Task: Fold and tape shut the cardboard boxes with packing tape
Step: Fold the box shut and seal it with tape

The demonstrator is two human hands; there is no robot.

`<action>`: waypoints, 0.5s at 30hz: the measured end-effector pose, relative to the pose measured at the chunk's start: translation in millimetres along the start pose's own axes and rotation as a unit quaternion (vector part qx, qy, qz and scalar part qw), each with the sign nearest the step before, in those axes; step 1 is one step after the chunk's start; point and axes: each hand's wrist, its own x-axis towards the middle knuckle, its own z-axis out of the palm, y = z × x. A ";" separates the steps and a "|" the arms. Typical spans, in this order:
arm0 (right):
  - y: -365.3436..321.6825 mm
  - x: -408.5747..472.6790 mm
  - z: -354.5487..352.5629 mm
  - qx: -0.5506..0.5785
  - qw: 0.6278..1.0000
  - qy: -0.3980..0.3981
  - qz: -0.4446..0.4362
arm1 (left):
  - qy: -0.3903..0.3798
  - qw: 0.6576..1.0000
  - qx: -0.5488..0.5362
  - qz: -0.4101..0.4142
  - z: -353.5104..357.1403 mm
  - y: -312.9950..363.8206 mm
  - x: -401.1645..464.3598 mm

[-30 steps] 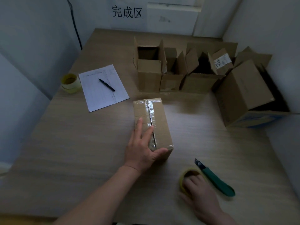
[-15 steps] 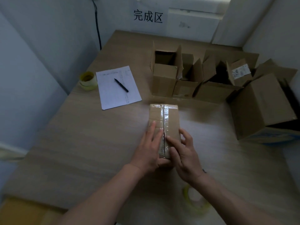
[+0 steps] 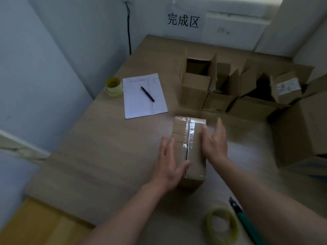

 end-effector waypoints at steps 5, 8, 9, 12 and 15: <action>-2.6 -56.5 -22.6 0.124 0.951 -0.153 0.240 | -0.050 0.942 -0.275 -0.188 -6.9 15.8 13.1; -13.4 -53.1 -60.3 0.349 0.915 -0.104 0.176 | -0.046 0.937 -0.337 -0.085 -31.5 34.4 30.2; -14.7 -52.7 -75.7 0.419 0.891 -0.081 0.153 | -0.045 0.936 -0.344 -0.066 -40.1 39.9 35.4; -1.9 -55.7 -105.7 0.438 0.889 -0.048 0.126 | -0.099 0.924 -0.363 -0.072 -44.2 48.7 41.6; 18.0 -61.2 -112.5 0.357 0.922 -0.068 0.131 | -0.208 0.904 -0.333 -0.171 -21.7 59.6 37.5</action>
